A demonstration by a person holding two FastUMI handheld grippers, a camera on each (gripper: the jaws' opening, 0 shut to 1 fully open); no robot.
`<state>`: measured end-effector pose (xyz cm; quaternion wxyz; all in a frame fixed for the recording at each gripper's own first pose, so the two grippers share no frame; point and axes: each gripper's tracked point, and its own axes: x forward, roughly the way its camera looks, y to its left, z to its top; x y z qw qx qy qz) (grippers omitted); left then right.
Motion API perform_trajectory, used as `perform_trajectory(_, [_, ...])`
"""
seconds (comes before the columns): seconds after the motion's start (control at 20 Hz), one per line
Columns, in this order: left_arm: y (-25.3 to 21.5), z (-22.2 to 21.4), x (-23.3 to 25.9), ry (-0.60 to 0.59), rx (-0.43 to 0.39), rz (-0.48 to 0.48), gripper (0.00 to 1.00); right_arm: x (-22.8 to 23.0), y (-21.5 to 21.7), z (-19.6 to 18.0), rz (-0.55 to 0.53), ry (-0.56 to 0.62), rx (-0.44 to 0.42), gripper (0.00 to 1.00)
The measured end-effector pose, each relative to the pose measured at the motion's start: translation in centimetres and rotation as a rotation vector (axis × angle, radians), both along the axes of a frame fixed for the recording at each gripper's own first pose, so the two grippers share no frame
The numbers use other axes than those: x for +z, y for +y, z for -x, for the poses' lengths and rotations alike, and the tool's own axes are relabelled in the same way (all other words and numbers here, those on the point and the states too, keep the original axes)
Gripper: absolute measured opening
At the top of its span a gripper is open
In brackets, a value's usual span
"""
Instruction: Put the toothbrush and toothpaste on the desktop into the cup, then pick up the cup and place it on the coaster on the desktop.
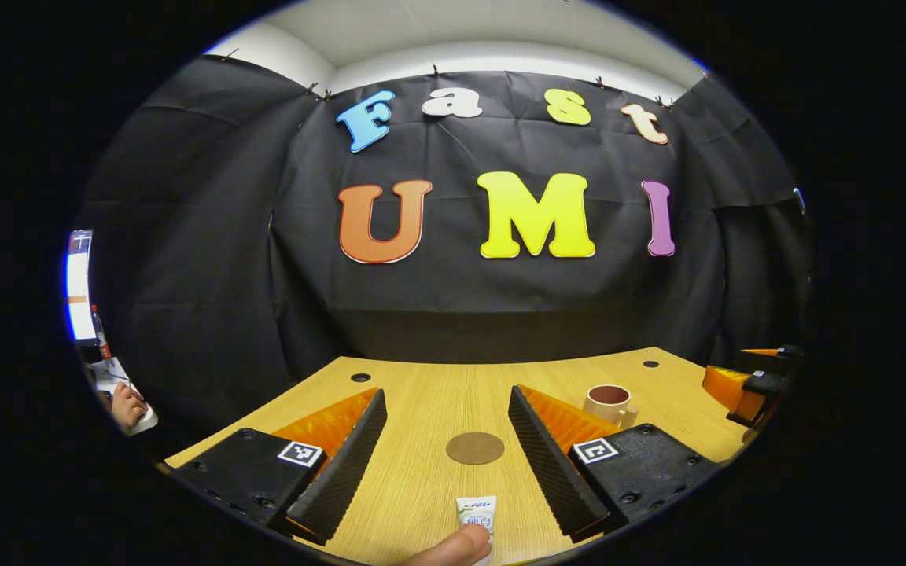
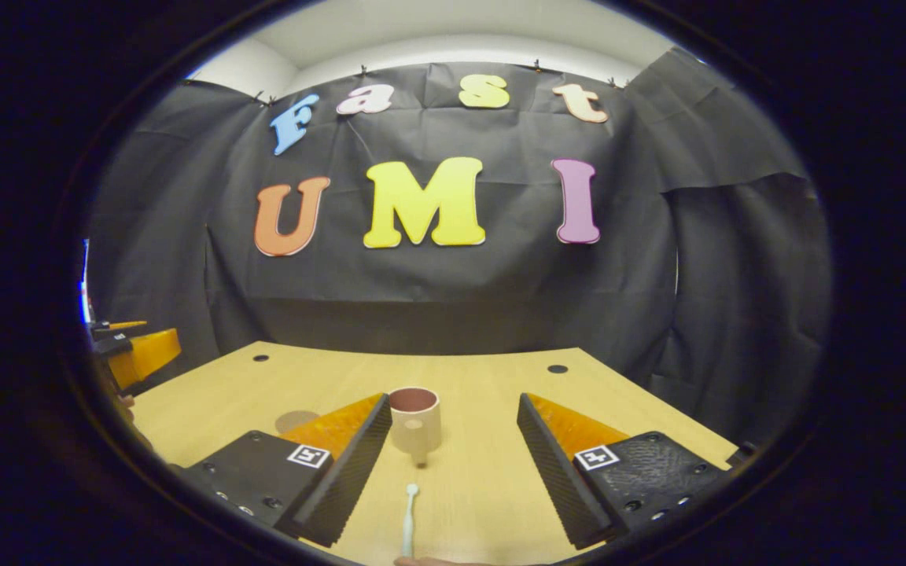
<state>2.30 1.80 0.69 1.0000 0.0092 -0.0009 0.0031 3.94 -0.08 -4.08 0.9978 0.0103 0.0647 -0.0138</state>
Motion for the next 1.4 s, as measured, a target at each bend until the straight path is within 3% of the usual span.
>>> perform_trajectory(0.5, [0.3,-0.3,-2.5,0.029,-0.016,0.036,0.99,-10.4,2.7,-0.3,0.005,0.277,0.043,0.96])
perform_trajectory(0.8, [0.5,-0.4,-3.9,0.053,-0.024,0.033,0.99,-16.0,3.9,0.5,0.028,0.462,0.049,0.89])
perform_trajectory(0.9, [0.5,-0.4,-4.6,0.064,-0.027,0.029,1.0,-16.4,4.4,0.6,0.016,0.485,0.054,0.78])
perform_trajectory(1.1, [0.9,-0.5,-5.5,0.09,-0.024,0.031,1.0,-17.2,4.9,0.5,0.016,0.523,0.057,0.71])
perform_trajectory(1.2, [0.9,-0.7,-5.9,0.1,-0.022,0.032,1.0,-17.8,5.2,0.5,0.018,0.544,0.065,0.61])
perform_trajectory(1.3, [1.1,-0.7,-6.2,0.106,-0.019,0.032,0.99,-18.2,5.2,0.4,0.016,0.559,0.062,0.46])
perform_trajectory(1.35, [1.2,-0.7,-6.4,0.111,-0.02,0.033,1.0,-18.4,5.4,0.5,0.011,0.565,0.067,0.23])
perform_trajectory(1.4, [1.2,-0.8,-6.6,0.117,-0.018,0.034,0.99,-18.3,5.4,0.2,0.007,0.565,0.068,0.2])
